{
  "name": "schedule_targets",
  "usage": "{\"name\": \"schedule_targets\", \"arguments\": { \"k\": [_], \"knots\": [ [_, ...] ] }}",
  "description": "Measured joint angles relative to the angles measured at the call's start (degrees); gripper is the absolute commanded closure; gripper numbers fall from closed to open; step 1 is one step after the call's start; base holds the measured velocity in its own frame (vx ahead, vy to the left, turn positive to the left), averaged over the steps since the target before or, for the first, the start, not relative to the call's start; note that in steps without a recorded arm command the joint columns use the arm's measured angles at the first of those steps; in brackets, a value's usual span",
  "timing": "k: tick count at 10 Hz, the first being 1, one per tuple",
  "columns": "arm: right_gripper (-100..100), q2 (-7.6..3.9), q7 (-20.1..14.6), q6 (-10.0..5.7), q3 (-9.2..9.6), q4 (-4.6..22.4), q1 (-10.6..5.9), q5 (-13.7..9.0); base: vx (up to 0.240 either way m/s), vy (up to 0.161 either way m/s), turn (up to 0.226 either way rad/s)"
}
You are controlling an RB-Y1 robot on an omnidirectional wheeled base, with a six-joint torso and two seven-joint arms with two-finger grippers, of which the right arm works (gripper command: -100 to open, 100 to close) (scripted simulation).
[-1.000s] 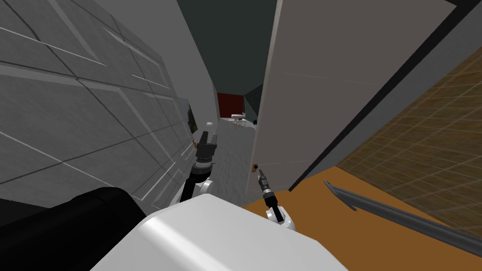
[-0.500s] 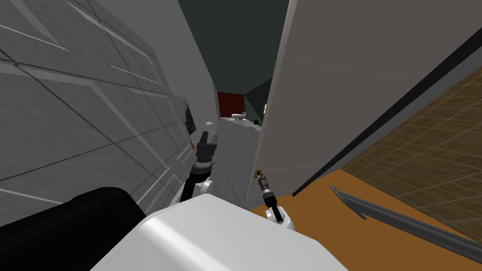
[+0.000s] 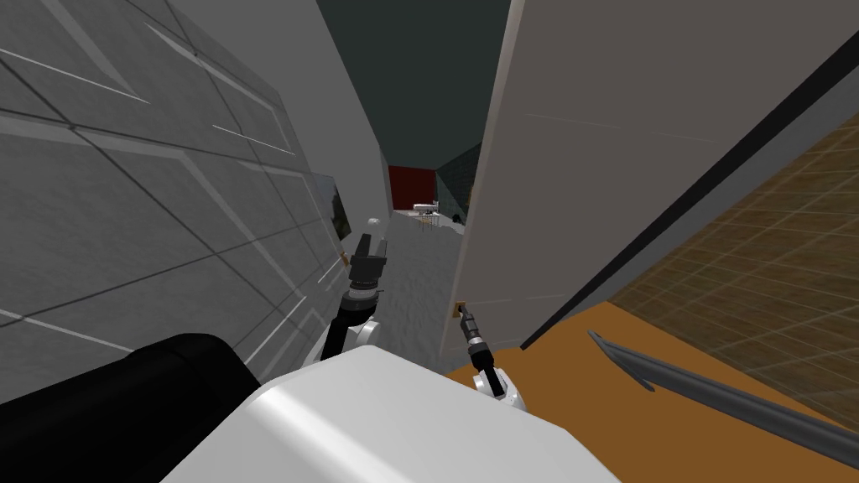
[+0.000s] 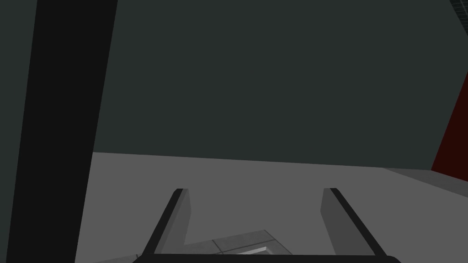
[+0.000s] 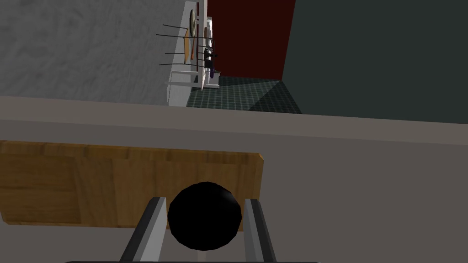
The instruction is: Push the door open
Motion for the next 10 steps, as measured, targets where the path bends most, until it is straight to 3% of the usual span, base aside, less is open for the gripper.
{"name": "schedule_targets", "arguments": {
  "k": [4, 6, 7, 8, 9, 10],
  "knots": [
    [100, -0.41, 1.01, -0.83, -1.33, 2.43, -0.53, -1.00, 0.148, 0.092, -0.025],
    [100, -0.82, 1.06, 0.43, -1.72, -0.61, 0.73, -1.31, 0.172, 0.088, -0.040],
    [100, -0.96, 1.42, 0.10, -2.51, 1.23, -0.56, -1.87, 0.166, 0.082, -0.059],
    [100, -0.94, 2.03, -0.10, -3.26, 1.54, -0.67, -2.33, 0.210, 0.118, -0.108],
    [100, -1.56, 2.19, 0.65, -4.01, 0.49, -0.40, -2.82, 0.210, 0.135, -0.082],
    [-100, -1.84, 2.39, 1.52, -4.65, -1.20, 0.40, -3.23, -0.080, 0.069, -0.063]
  ]
}}
